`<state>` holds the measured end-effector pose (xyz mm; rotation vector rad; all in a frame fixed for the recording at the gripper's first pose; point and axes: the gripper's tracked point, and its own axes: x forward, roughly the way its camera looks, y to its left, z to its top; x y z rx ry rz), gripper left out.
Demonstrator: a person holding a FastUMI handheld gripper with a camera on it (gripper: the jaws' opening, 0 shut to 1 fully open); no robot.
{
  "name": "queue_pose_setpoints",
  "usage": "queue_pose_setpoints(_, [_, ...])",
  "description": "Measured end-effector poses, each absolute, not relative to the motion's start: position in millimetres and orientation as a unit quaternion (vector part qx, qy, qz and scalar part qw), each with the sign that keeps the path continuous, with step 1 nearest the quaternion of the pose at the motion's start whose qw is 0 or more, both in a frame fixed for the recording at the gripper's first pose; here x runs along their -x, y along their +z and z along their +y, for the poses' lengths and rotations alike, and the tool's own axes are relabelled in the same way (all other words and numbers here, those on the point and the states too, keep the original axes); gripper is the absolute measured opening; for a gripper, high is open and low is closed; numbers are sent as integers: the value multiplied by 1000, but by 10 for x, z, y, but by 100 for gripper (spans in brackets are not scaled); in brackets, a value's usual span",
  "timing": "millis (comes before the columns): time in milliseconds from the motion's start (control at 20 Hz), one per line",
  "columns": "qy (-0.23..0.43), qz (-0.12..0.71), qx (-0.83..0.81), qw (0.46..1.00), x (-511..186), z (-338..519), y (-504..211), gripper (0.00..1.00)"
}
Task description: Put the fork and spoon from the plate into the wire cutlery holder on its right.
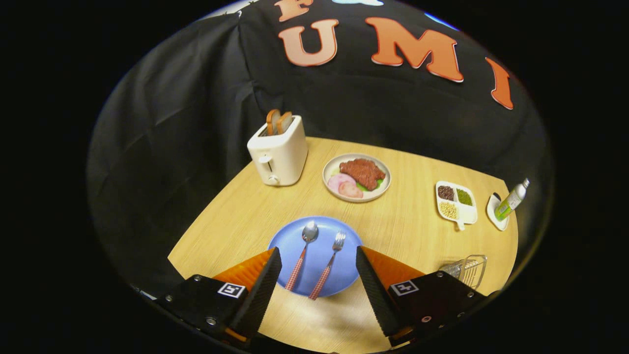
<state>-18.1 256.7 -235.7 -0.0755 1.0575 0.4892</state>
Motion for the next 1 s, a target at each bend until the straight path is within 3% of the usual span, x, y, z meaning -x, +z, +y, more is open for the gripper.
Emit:
queue_pose_setpoints(200, [241,569,59,784,336,2635,-2761,86])
queue_pose_setpoints(500, [226,683,62,692,631,2634,-3310,69])
queue_pose_setpoints(800, [203,721,108,654,713,2502,-3653,54])
queue_pose_setpoints(1000, [199,720,114,655,699,2529,-3691,33])
